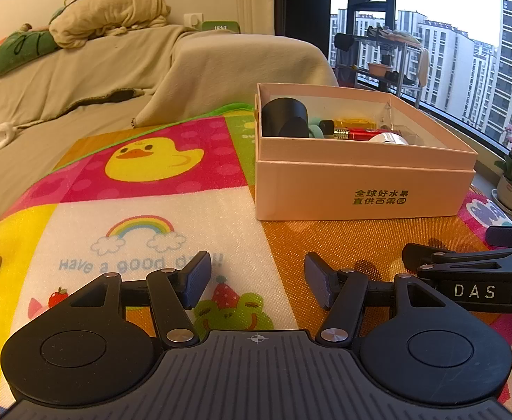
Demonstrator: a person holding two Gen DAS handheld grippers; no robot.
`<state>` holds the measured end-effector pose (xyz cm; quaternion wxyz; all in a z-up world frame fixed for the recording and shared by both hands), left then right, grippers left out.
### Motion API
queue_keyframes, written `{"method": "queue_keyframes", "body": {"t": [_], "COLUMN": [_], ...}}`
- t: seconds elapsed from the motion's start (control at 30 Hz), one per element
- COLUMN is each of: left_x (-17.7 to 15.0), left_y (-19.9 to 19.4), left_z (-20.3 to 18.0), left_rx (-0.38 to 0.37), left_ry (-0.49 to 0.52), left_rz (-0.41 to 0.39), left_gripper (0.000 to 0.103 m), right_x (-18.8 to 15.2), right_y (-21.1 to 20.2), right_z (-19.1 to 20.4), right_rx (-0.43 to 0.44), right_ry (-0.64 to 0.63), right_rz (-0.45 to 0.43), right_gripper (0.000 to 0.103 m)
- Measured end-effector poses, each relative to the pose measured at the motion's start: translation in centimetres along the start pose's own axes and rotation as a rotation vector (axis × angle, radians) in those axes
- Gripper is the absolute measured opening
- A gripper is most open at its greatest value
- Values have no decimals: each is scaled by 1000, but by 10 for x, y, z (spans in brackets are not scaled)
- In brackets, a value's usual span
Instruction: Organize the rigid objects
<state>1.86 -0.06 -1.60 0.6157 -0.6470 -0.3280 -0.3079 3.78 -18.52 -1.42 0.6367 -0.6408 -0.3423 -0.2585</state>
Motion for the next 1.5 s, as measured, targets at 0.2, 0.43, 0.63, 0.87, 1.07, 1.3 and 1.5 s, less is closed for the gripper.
{"method": "queue_keyframes", "body": {"t": [0.2, 0.43, 0.63, 0.87, 1.07, 1.3, 1.5], "left_x": [0, 0, -1, 0, 0, 0, -1], "left_y": [0, -3, -3, 0, 0, 0, -1], "left_z": [0, 15, -8, 0, 3, 2, 0], "left_rx": [0, -62, 34, -2, -13, -7, -4], "left_ry": [0, -88, 37, 4, -7, 1, 4], "left_rz": [0, -8, -7, -1, -1, -2, -3], "left_gripper": [65, 65, 66, 66, 67, 67, 67], "right_x": [0, 0, 0, 0, 3, 2, 2], "right_y": [0, 0, 0, 1, 2, 1, 2], "right_z": [0, 0, 0, 1, 2, 1, 1], "right_rx": [0, 0, -1, -2, -2, -1, -1], "right_ry": [0, 0, -1, -3, -2, 0, 1], "right_rz": [0, 0, 0, -1, -1, -1, -1], "right_gripper": [103, 103, 103, 103, 103, 103, 103]}}
Point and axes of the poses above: each gripper's, at about its wrist camera, not at the fingertips, and y roughly the way its jaws point, z to its left, x to its top, the point moved 1 cm from there along y, roughly the way its jaws point, and after that the axes turned 4 degrees about -y, right-handed, at the moved point
